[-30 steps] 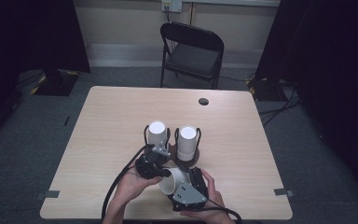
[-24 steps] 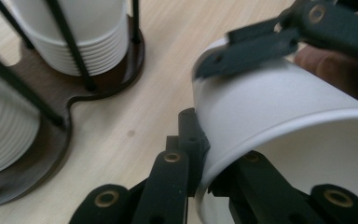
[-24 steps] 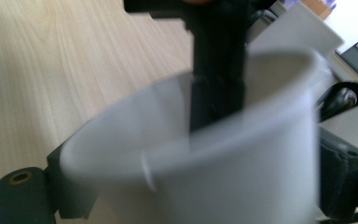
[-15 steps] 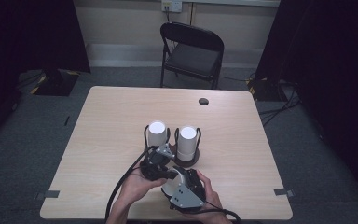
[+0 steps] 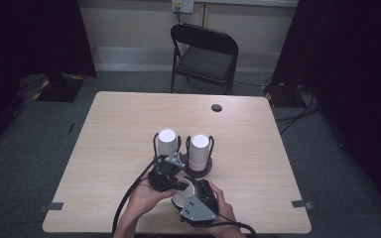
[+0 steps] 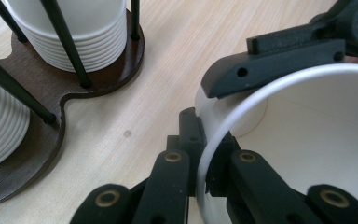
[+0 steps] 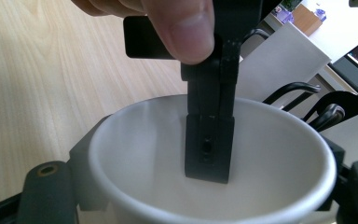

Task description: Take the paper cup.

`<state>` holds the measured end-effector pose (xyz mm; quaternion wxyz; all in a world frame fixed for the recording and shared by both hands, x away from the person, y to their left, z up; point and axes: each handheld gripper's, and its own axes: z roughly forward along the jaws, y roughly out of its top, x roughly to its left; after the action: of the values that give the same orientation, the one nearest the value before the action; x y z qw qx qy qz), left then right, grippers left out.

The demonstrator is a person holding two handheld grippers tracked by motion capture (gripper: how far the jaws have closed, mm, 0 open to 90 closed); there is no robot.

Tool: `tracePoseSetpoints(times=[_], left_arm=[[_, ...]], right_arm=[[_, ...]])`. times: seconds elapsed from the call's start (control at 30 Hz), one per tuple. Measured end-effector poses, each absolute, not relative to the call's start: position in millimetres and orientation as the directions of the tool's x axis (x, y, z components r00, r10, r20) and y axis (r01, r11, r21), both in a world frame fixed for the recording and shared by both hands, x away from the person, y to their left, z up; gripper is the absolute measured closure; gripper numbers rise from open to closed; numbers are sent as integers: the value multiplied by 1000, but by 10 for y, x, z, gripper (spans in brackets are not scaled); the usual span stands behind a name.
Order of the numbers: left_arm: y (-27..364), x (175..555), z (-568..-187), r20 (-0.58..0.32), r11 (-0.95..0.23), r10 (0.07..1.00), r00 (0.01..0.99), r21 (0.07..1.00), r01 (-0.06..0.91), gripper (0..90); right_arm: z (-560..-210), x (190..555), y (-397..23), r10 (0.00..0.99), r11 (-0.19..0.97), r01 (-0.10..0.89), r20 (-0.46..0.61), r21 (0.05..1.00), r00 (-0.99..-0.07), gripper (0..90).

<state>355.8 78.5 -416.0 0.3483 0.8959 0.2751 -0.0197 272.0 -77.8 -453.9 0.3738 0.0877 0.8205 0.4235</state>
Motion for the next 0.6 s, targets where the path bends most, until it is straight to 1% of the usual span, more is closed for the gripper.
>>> tracePoseSetpoints(times=[0.17, 0.33, 0.4, 0.43, 0.47, 0.53, 0.6], left_arm=[[802, 3554, -4181, -244, -563, 495, 834, 641, 522, 872], [799, 3544, -4180, -238, -555, 501, 832, 650, 520, 856], [809, 3543, -4179, -236, -542, 507, 829, 660, 520, 834], [815, 3544, -4179, -238, -529, 518, 822, 666, 526, 810], [824, 3550, -4181, -247, -516, 524, 815, 669, 535, 767], [842, 3549, -4177, -248, -500, 522, 816, 686, 529, 757], [859, 3550, -4168, -246, -488, 526, 814, 697, 526, 726]], right_arm=[[-4534, 2735, -801, 488, 606, -170, -532, 777, -692, 243], [-4543, 2735, -825, 499, 592, -160, -516, 790, -696, 244], [-4541, 2736, -833, 507, 587, -156, -511, 794, -695, 245], [-4538, 2740, -836, 510, 586, -154, -510, 796, -692, 245], [-4536, 2744, -841, 515, 584, -152, -508, 797, -691, 245], [-4531, 2754, -849, 520, 583, -141, -501, 800, -692, 245], [-4531, 2764, -854, 531, 580, -130, -495, 804, -688, 245]])
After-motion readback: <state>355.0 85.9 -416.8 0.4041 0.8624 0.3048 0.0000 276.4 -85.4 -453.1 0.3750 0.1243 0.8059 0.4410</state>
